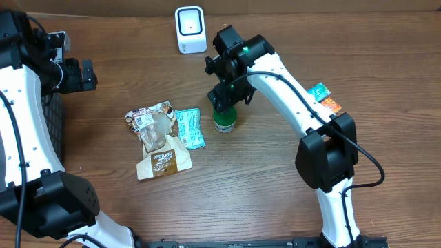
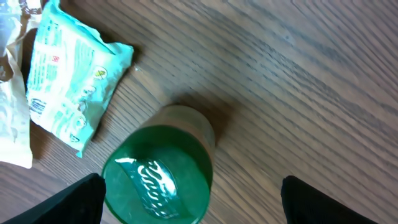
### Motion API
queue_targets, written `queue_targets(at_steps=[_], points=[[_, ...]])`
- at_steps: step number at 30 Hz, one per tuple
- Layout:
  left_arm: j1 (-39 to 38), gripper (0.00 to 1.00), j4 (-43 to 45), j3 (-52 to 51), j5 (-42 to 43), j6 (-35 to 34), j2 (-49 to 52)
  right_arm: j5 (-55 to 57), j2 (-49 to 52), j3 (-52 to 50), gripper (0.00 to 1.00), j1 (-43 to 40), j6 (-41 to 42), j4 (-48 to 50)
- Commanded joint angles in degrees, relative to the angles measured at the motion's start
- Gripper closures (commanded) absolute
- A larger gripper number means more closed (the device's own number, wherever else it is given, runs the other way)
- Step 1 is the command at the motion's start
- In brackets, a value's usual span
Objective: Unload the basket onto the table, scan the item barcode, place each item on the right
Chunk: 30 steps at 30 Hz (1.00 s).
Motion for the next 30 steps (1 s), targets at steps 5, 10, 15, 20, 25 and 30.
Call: queue_targets(at_steps=[5, 10, 15, 20, 25, 30], points=[[0.0, 0.01, 0.1, 0.0, 0.0, 0.7, -0.1, -0.2, 0.5, -2.3, 0.11, 0.7, 0.3, 0.9], [0.0, 0.0, 0.1, 0.0, 0.0, 0.7, -0.1, -0.1, 0.5, -3.2, 0.11, 2.0, 0.3, 1.1], [0.0, 0.0, 0.1, 0.0, 0.0, 0.7, -0.1, 0.8, 0.6, -3.3, 0.11, 2.9, 0.2, 1.1], [0.0, 0.0, 0.1, 0.0, 0.0, 0.7, -0.1, 1.1, 1.1, -3.5, 0.11, 3.0, 0.3, 0.6], [0.0, 0.0, 0.1, 0.0, 0.0, 0.7, -0.1, 1.2, 1.7, -3.5, 0.11, 3.1, 0.3, 0.7], [0.0, 0.01, 0.1, 0.0, 0.0, 0.7, -0.1, 1.2, 2.8, -3.5, 0.14, 3.2, 0.3, 0.4]])
